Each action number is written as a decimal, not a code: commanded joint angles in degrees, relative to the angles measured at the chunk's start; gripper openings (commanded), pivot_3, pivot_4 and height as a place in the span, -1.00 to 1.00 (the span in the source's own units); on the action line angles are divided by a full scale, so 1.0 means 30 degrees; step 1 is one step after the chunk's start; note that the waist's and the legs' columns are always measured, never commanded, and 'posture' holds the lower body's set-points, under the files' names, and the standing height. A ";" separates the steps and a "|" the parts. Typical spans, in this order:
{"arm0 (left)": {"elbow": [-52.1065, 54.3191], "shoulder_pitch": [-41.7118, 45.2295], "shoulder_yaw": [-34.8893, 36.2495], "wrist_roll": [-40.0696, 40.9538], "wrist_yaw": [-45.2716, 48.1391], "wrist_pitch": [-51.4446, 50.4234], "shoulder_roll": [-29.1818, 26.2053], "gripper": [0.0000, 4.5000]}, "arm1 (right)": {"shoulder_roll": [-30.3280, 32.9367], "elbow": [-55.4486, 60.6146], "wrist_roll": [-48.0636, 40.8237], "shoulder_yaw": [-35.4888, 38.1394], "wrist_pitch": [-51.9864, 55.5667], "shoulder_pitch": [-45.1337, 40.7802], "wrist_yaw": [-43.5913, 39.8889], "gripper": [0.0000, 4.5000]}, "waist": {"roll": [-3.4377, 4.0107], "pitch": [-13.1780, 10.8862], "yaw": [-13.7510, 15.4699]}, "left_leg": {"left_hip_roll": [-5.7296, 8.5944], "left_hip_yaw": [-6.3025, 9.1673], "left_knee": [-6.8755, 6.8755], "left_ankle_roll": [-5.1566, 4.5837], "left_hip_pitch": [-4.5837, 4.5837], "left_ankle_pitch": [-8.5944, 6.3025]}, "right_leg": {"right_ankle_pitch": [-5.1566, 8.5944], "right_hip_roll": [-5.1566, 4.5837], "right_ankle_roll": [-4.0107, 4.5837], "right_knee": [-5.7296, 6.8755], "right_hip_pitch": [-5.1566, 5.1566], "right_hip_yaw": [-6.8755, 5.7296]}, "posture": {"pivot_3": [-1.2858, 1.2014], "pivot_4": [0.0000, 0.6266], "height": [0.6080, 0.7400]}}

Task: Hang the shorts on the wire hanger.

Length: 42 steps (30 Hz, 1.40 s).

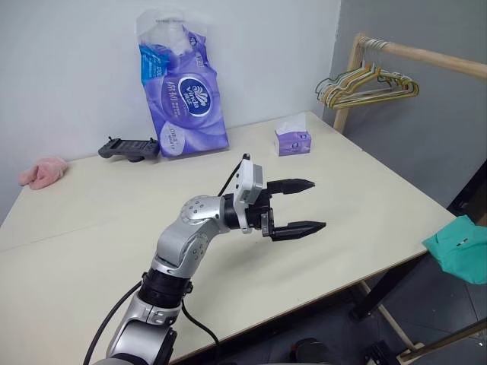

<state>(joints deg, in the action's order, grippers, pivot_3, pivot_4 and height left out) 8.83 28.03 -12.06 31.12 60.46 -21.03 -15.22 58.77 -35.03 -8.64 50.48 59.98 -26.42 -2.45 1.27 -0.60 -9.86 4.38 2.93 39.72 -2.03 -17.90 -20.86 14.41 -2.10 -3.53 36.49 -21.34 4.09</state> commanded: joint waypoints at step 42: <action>0.0571 0.0350 0.0384 0.0034 -0.0668 0.0018 -0.0139 1.00 | -1.8240 2.8889 0.0508 -0.6541 1.0839 0.0136 0.3701 0.99 | 0.0018 -0.0585 -0.0349 | -0.0041 0.0106 0.0043 0.0252 -0.0401 -0.0038 | -0.0058 -0.0058 -0.0044 0.0140 -0.0614 -0.0013 | -0.18 -0.86 1.00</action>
<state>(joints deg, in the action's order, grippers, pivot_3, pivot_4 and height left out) 8.77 29.09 -11.95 31.23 59.13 -21.27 -15.47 2.84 50.06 -5.99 32.27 92.05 -24.43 9.51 1.33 -2.36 -10.91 4.27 3.25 39.85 -1.27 -19.10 -20.98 14.24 -2.28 -3.66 36.91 -23.18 4.05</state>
